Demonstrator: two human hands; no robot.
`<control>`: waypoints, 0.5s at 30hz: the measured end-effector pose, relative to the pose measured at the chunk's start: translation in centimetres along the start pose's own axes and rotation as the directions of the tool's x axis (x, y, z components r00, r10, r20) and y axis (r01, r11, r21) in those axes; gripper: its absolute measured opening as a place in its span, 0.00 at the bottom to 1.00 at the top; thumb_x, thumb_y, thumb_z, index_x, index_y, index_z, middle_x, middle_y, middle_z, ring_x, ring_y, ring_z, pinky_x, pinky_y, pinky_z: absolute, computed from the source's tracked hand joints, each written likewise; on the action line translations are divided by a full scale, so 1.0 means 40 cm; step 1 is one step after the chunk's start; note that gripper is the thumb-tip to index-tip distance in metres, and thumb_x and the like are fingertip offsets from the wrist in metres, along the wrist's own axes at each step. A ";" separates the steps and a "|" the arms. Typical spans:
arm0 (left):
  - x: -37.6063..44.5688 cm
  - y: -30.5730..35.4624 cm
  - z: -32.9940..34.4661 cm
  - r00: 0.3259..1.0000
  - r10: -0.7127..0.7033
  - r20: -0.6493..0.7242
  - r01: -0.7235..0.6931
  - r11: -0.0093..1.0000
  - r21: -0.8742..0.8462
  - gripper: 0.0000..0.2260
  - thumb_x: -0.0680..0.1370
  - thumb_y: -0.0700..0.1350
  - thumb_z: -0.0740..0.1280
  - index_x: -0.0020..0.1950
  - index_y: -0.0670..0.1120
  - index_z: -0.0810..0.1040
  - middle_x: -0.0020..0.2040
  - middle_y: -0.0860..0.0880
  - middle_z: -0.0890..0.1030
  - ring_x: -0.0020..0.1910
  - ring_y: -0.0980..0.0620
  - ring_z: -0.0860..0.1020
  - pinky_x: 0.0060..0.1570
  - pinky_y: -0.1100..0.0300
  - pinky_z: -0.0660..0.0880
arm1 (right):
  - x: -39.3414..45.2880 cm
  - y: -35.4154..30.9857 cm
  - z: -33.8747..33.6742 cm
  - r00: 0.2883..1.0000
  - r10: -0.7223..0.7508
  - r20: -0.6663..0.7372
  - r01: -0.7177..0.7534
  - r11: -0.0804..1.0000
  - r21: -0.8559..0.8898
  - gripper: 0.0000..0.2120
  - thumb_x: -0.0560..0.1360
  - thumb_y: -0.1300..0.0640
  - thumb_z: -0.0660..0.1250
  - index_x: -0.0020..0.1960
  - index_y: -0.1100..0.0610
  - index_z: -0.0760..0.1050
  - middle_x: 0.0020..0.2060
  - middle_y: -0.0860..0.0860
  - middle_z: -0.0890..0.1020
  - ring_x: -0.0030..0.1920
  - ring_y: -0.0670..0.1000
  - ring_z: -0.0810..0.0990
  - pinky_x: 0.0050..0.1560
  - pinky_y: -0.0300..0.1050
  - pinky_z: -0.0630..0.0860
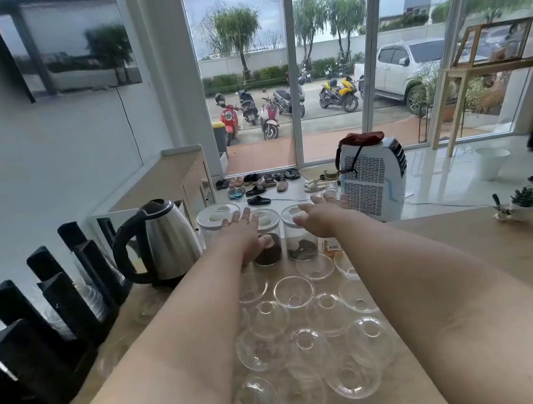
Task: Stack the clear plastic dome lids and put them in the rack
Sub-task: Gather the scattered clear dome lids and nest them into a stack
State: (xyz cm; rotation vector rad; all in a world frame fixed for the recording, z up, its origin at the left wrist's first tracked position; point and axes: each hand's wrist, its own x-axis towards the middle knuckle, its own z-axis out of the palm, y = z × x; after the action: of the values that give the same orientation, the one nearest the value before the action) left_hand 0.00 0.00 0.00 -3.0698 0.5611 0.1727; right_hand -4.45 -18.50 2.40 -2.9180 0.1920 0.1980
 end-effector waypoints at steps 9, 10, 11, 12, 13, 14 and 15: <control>-0.042 -0.016 0.057 0.997 -0.013 0.071 0.010 0.999 0.042 0.33 0.83 0.60 0.51 0.81 0.46 0.42 0.81 0.47 0.39 0.79 0.46 0.40 0.75 0.47 0.40 | 0.012 0.022 0.112 0.992 0.033 0.122 -0.039 0.998 0.041 0.29 0.82 0.41 0.51 0.80 0.49 0.51 0.80 0.53 0.43 0.78 0.58 0.39 0.76 0.60 0.42; -0.043 -0.017 0.055 0.997 -0.012 0.071 0.010 0.999 0.041 0.33 0.83 0.60 0.51 0.81 0.46 0.42 0.81 0.47 0.39 0.79 0.46 0.40 0.75 0.47 0.41 | 0.020 0.023 0.116 0.992 0.026 0.124 -0.031 0.998 0.045 0.30 0.81 0.40 0.51 0.79 0.49 0.51 0.80 0.52 0.43 0.78 0.58 0.39 0.76 0.61 0.42; -0.045 -0.017 0.055 0.998 -0.012 0.068 0.009 0.999 0.037 0.33 0.83 0.60 0.51 0.81 0.46 0.42 0.81 0.47 0.39 0.79 0.46 0.41 0.76 0.47 0.41 | 0.022 0.021 0.118 0.992 0.020 0.124 -0.025 0.999 0.046 0.30 0.80 0.39 0.51 0.79 0.48 0.52 0.80 0.51 0.43 0.78 0.58 0.38 0.76 0.62 0.42; -0.047 -0.015 0.052 0.998 -0.012 0.066 0.010 0.999 0.032 0.33 0.83 0.60 0.51 0.81 0.46 0.42 0.81 0.47 0.39 0.79 0.46 0.41 0.76 0.47 0.41 | 0.026 0.019 0.120 0.991 0.023 0.133 -0.029 0.998 0.046 0.30 0.80 0.39 0.51 0.79 0.48 0.52 0.80 0.51 0.43 0.78 0.57 0.38 0.76 0.63 0.42; -0.046 -0.015 0.052 0.998 -0.009 0.061 0.008 1.000 0.025 0.33 0.83 0.60 0.51 0.81 0.46 0.42 0.81 0.47 0.40 0.79 0.46 0.41 0.76 0.47 0.41 | 0.030 0.019 0.124 0.991 0.030 0.130 -0.037 0.998 0.054 0.30 0.80 0.39 0.51 0.79 0.48 0.52 0.80 0.50 0.43 0.78 0.57 0.37 0.76 0.63 0.42; -0.047 -0.015 0.053 0.998 -0.008 0.056 0.007 1.000 0.021 0.33 0.83 0.60 0.51 0.81 0.46 0.43 0.81 0.47 0.40 0.79 0.45 0.41 0.76 0.47 0.41 | 0.031 0.017 0.126 0.990 0.035 0.135 -0.043 0.998 0.056 0.30 0.81 0.39 0.51 0.79 0.48 0.51 0.80 0.51 0.44 0.78 0.57 0.37 0.76 0.63 0.40; -0.049 -0.015 0.055 0.999 -0.007 0.052 0.006 1.000 0.019 0.33 0.83 0.60 0.52 0.81 0.46 0.43 0.81 0.47 0.40 0.79 0.45 0.41 0.76 0.46 0.42 | 0.025 0.013 0.125 0.990 0.028 0.136 -0.035 0.998 0.048 0.30 0.81 0.39 0.51 0.80 0.49 0.51 0.80 0.51 0.44 0.78 0.57 0.37 0.76 0.62 0.40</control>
State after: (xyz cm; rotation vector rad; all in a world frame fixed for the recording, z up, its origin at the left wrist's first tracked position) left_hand -1.83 1.33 -1.99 -3.0389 0.5470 0.2450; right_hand -4.13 -18.05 -2.69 -2.8402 0.2179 0.3898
